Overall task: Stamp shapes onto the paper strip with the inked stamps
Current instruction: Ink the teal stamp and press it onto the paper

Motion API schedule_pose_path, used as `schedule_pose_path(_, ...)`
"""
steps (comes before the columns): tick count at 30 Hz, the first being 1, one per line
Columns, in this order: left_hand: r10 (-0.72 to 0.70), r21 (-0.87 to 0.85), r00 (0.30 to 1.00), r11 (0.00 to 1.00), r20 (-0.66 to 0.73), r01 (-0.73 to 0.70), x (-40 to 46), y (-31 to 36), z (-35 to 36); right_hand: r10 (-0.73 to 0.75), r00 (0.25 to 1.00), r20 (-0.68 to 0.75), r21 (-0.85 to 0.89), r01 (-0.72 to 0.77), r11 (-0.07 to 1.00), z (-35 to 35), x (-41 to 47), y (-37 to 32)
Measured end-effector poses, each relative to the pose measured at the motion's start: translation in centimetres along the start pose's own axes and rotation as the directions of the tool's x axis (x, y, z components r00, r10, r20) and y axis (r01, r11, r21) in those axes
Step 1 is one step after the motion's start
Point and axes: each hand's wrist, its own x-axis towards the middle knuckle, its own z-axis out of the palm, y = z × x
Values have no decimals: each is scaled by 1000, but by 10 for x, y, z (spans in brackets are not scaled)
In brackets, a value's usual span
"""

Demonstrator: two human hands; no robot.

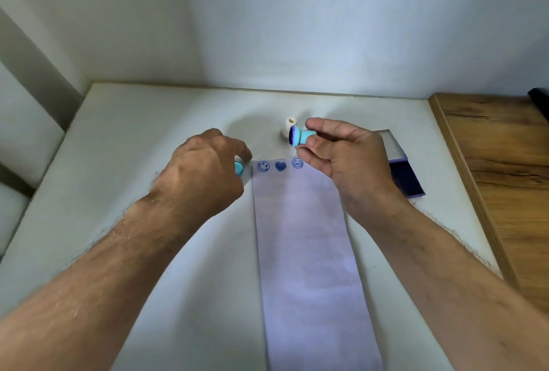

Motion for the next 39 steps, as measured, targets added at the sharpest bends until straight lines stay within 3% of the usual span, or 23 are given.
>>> schedule_pose_path(8, -89, -110, 994, 991, -57, 83, -1, 3, -4, 80, 994, 78, 161, -92, 983, 6, -6, -1)
schedule_pose_path(12, -159, -293, 977, 950, -144, 111, 0, 4, -5, 105, 989, 102, 228, -125, 966, 6, -7, -3)
schedule_pose_path(15, -188, -512, 970, 855, -152, 86, 1, 9, -9, 113, 986, 121, 252, -141, 957, 6, -7, -3)
schedule_pose_path(16, -211, -623, 971, 776, -113, 96, 3, 10, -9, 114, 985, 133, 252, -145, 957, 7, -7, -2)
schedule_pose_path(18, -267, -867, 964, 476, 15, 146, 5, 13, -9, 102, 981, 163, 232, -139, 963, 7, -7, -1)
schedule_pose_path(20, -300, -971, 943, 140, 147, 196, 6, 17, -10, 92, 977, 194, 189, -129, 973, 7, -9, 0)
schedule_pose_path(21, -306, -977, 933, 33, 189, 209, 6, 19, -10, 90, 973, 211, 165, -126, 978, 8, -9, 0)
schedule_pose_path(25, -266, -948, 915, -186, 302, 259, 3, 26, -14, 53, 971, 234, 43, -65, 997, 9, -13, -1)
schedule_pose_path(28, -229, -934, 915, -216, 331, 284, 1, 27, -16, 6, 976, 220, -41, 3, 999, 8, -13, -1)
schedule_pose_path(39, -159, -930, 920, -148, 358, 337, -2, 30, -15, -166, 967, 191, -258, 213, 942, 6, -13, 1)
